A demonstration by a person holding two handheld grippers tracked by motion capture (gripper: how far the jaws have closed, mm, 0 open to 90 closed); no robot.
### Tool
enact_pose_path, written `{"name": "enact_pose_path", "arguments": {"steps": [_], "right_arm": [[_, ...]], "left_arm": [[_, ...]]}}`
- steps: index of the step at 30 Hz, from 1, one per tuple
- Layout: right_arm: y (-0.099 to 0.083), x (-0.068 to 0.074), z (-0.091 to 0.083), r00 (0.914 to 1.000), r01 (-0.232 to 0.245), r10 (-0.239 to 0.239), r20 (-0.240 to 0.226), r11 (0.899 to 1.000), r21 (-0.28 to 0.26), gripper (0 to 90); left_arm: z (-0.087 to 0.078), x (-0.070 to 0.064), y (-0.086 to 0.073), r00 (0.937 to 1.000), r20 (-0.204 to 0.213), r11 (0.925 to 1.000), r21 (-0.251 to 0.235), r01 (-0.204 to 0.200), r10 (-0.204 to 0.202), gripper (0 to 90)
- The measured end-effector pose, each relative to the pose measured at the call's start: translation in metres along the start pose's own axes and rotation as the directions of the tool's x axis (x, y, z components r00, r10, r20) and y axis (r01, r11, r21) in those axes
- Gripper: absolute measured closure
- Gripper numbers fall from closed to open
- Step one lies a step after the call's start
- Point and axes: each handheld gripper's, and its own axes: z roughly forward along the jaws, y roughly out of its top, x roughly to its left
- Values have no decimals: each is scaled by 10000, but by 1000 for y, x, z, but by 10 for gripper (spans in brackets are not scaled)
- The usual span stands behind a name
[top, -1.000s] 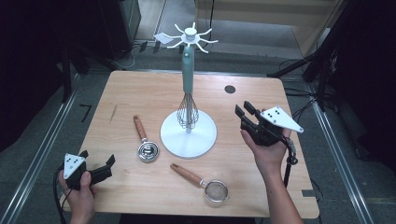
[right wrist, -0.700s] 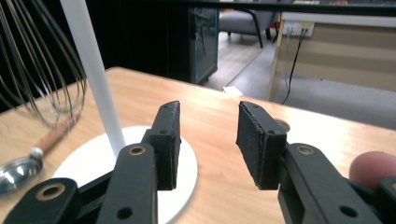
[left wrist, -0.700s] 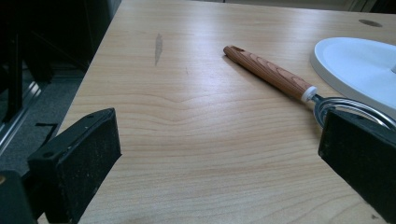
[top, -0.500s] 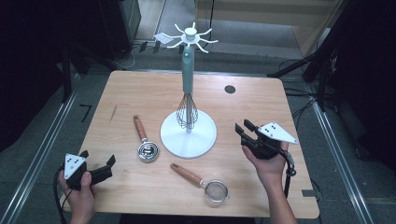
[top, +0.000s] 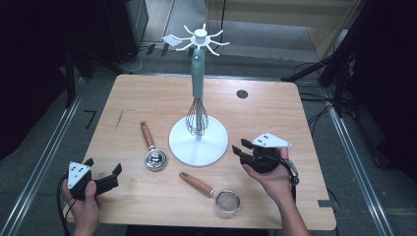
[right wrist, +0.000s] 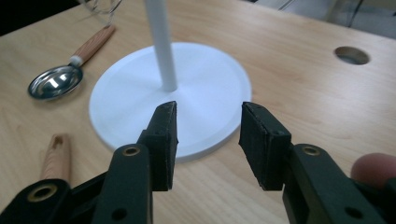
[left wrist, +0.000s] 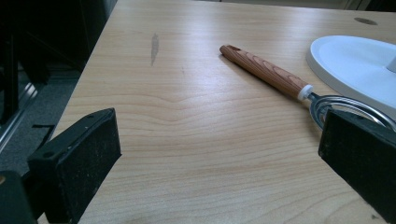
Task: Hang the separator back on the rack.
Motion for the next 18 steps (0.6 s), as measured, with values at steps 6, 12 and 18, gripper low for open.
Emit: {"name": "enact_pose_path", "arguments": {"steps": [6, 12, 18], "right_arm": [[0, 11, 8, 9981, 176, -132, -600, 9971, 746, 572], [-1, 18, 13, 9950, 212, -62, -999, 9884, 1506, 532], [-1, 22, 16, 9931, 208, 37, -1172, 9781, 2069, 533]], "left_arm": [[0, 0, 0, 10000, 21, 10000, 2, 11, -11, 0], [0, 0, 0, 10000, 30, 10000, 11, -4, 4, 0], [0, -1, 0, 10000, 22, 10000, 34, -36, 36, 0]]}}
